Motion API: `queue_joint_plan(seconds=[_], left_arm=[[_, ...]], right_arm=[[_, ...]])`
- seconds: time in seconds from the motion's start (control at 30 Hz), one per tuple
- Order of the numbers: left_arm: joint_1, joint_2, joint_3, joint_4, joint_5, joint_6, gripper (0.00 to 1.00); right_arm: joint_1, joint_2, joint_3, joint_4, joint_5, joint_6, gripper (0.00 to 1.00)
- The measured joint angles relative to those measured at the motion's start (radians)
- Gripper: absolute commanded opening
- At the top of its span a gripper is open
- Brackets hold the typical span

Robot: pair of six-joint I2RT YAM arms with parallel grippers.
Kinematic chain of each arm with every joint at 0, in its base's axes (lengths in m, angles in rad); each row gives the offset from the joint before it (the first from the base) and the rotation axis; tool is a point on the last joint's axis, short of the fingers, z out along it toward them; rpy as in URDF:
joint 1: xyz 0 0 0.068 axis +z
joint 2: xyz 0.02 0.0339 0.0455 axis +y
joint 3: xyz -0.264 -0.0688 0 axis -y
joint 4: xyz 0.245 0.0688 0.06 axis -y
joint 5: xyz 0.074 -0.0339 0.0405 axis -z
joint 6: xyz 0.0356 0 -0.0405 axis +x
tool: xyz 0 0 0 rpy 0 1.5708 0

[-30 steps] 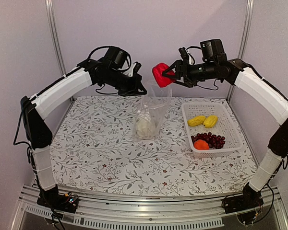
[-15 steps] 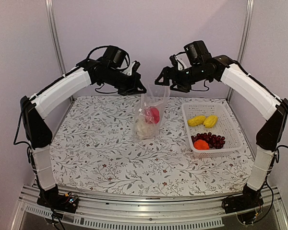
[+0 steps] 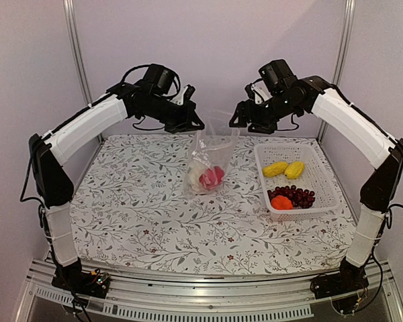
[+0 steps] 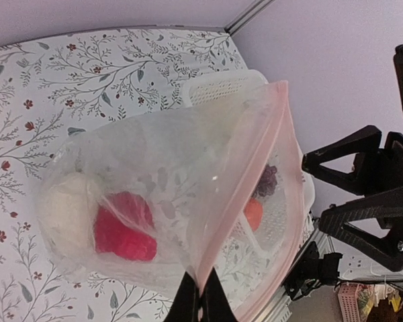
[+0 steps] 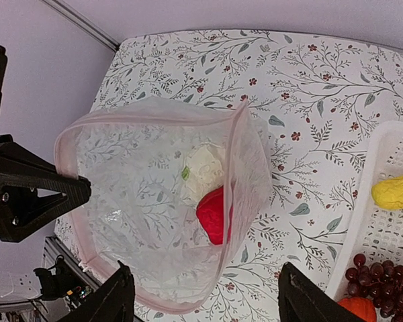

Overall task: Place the food in the zip-top bag and seal the zipper
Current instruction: Pass from the left arm to the right, then pass from the right arm to the left

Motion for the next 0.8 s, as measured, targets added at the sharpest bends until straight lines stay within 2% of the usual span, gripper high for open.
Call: queue_joint_plan(seconds=[0.07, 0.17, 0.3, 0.37, 0.43, 0.6, 0.8], left_arm=[[0.0, 0.0, 0.0, 0.005, 0.008, -0.001, 0.0], [0.0, 0.0, 0.0, 0.012, 0.021, -0.001, 0.03], [0.0, 0.0, 0.0, 0.012, 0.029, -0.002, 0.12], [0.0, 0.0, -0.002, 0.014, 0.029, 0.004, 0.17], [-0.001, -0.005, -0.017, 0.016, 0.026, 0.01, 0.2], [-0.024, -0.02, -0.073, -0.021, -0.009, 0.042, 0.2], [-0.096, -0.026, -0.07, -0.131, -0.105, 0.078, 0.17]], right_arm=[[0.0, 0.0, -0.004, -0.007, -0.002, 0.002, 0.63], [0.0, 0.004, -0.005, -0.01, -0.002, -0.002, 0.47], [0.0, 0.022, -0.005, -0.013, -0.013, 0.01, 0.15], [0.0, 0.035, -0.005, -0.013, -0.023, 0.01, 0.04], [0.0, 0.045, -0.005, -0.013, -0.036, 0.013, 0.0], [0.0, 0.06, -0.005, -0.012, -0.077, 0.021, 0.0], [0.0, 0.06, -0.005, -0.008, -0.108, 0.036, 0.0]])
